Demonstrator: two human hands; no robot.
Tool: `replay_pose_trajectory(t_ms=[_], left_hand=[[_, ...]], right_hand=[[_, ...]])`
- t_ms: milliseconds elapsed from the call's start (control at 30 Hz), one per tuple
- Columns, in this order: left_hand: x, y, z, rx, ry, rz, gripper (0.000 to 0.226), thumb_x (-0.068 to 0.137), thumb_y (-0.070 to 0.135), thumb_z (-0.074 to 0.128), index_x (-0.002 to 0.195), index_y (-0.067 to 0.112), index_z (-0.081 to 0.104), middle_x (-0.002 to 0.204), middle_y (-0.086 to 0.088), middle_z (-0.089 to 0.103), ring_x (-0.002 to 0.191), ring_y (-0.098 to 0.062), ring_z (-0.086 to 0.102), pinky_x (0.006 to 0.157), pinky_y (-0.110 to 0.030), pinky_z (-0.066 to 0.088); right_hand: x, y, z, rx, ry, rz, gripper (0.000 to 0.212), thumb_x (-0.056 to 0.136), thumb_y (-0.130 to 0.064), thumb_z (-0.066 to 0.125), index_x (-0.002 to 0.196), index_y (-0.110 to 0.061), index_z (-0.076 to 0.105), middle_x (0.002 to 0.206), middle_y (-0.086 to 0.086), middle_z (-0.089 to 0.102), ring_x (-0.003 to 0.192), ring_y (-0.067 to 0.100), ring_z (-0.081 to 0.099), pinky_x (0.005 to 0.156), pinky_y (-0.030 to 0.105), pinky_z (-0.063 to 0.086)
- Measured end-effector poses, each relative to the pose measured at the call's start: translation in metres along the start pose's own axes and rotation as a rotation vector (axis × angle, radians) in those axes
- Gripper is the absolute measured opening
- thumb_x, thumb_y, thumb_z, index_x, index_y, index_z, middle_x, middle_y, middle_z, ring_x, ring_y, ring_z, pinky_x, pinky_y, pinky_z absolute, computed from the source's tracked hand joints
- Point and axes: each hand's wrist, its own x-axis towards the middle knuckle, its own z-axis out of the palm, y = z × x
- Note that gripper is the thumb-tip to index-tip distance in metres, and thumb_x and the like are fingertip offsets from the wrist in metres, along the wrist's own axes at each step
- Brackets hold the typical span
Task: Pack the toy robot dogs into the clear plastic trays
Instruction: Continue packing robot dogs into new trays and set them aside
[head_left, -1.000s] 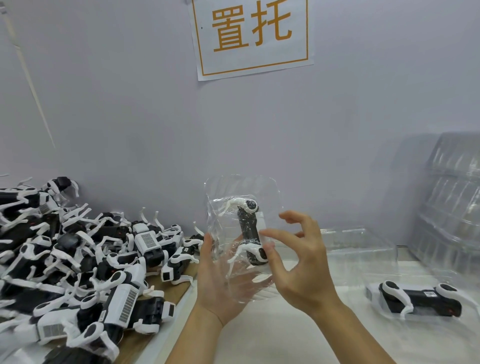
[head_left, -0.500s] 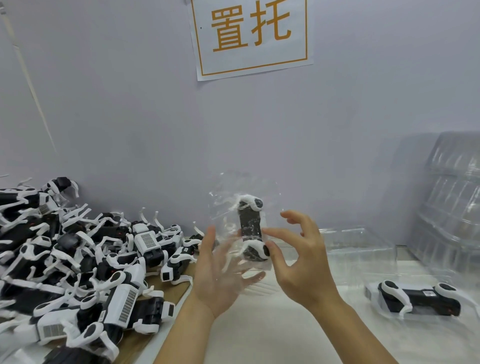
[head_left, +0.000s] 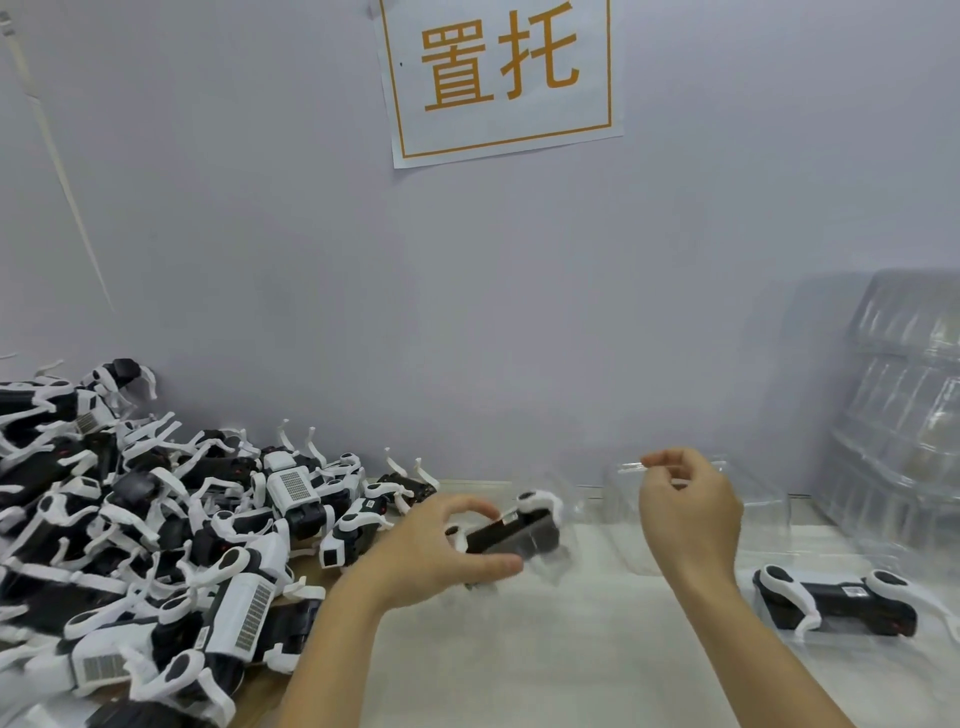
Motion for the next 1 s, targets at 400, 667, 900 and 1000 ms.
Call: replay_pose_trajectory(t_ms=[400,667,900,1000], left_hand=[[0.006,0.037,0.052,0.170,-0.231,0.069,0.087,0.056,0.073,0.077,0.133,0.056,0.041,0.142,0.030,0.034,0.134,0.006,0.025,0.113,-0.028,0.024],[0.011,0.022,0.020,0.082,0.206,-0.325,0.022,0.090,0.040,0.058,0.088,0.018,0.055,0.086,0.001,0.066,0.069,-0.014,0.066,0.069,-0.027,0.054],[0.007,0.023,0.029,-0.060,0.023,-0.368,0.026,0.096,0.032,0.057,0.097,0.006,0.056,0.079,-0.006,0.070,0.049,-0.015,0.066,0.054,-0.025,0.058],[0.011,0.022,0.034,-0.100,0.003,-0.316,0.026,0.095,0.034,0.059,0.102,0.009,0.058,0.084,-0.004,0.069,0.052,-0.012,0.066,0.055,-0.023,0.057]], right_hand=[[-0.015,0.004,0.017,-0.045,-0.185,-0.064,0.022,0.089,-0.009,0.050,0.087,-0.027,0.063,0.095,-0.005,0.063,0.089,0.015,0.060,0.074,0.034,0.050],[-0.019,0.006,0.018,-0.059,-0.215,-0.082,0.024,0.090,-0.008,0.049,0.087,-0.028,0.062,0.095,-0.005,0.062,0.088,0.015,0.059,0.073,0.033,0.052],[-0.020,0.011,0.022,-0.067,-0.227,-0.093,0.025,0.089,-0.007,0.050,0.086,-0.027,0.063,0.090,-0.006,0.063,0.085,0.011,0.059,0.066,0.025,0.044],[-0.020,0.011,0.022,-0.066,-0.218,-0.103,0.024,0.089,-0.007,0.050,0.085,-0.027,0.063,0.088,-0.006,0.064,0.084,0.012,0.059,0.064,0.023,0.042]])
